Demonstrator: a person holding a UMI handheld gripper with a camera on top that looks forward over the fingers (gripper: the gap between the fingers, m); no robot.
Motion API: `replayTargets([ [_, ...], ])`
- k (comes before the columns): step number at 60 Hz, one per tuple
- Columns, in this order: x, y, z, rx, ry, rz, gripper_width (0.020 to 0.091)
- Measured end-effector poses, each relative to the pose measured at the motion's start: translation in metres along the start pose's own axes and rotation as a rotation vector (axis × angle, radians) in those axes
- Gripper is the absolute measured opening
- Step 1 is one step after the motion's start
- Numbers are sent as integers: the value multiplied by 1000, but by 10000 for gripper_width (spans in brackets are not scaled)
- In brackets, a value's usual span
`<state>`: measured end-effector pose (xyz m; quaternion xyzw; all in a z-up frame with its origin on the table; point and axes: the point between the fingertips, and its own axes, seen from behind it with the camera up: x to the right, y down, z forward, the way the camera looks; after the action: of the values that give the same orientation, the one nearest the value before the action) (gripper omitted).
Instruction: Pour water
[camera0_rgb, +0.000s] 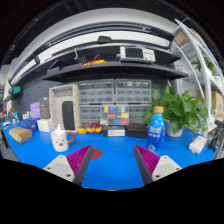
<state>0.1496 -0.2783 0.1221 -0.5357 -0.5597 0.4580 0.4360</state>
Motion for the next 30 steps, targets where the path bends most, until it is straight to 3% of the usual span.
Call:
replayTargets([
  [13,96,15,2,29,131,-15,838],
  [21,131,7,34,62,164,-18,840],
  [30,156,11,78,47,190,-47,839],
])
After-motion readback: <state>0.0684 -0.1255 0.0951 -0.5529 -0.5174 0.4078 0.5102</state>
